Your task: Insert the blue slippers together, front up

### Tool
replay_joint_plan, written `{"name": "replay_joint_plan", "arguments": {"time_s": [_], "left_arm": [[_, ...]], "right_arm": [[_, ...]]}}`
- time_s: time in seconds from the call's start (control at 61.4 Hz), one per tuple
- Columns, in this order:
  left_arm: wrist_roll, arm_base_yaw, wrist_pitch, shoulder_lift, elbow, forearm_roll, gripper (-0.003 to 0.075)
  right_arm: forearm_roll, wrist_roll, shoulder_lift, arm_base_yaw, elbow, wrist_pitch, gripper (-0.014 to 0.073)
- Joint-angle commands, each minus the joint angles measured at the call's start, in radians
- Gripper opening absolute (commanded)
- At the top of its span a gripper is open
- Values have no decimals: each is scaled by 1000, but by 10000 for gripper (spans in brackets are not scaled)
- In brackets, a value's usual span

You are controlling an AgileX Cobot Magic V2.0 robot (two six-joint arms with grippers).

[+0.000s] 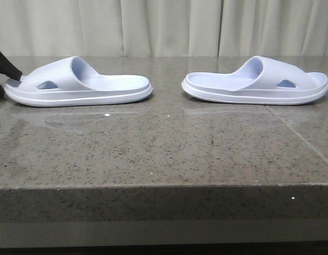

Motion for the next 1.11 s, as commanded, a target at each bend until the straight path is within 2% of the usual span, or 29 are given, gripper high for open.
{"name": "replay_joint_plan", "arguments": {"time_s": [0.0,0.521,0.667,0.781,0.83,0.96,1.091], "left_arm": [[11,-21,25,-44,-28,-51,346],[11,-110,42,20,-28,-68,332],[11,-114,76,42,-28,-135,234],[11,-112,111,42,-28,-166,86],[13,-110,134,42,-28,-181,-12],[11,-110,134,27,-28,-238,-19],[1,-110,134,-23,-30,-357,-19]], "right_arm": [[-8,-6,21,-6,-36,-75,642],[-8,-6,21,-6,-36,-75,642],[-8,-6,21,-6,-36,-70,642],[-8,-6,21,-6,-36,-64,642],[-8,-6,21,-6,-36,-58,642],[-8,-6,21,-6,-36,-45,642],[-8,-6,21,-6,-36,-41,642]]}}
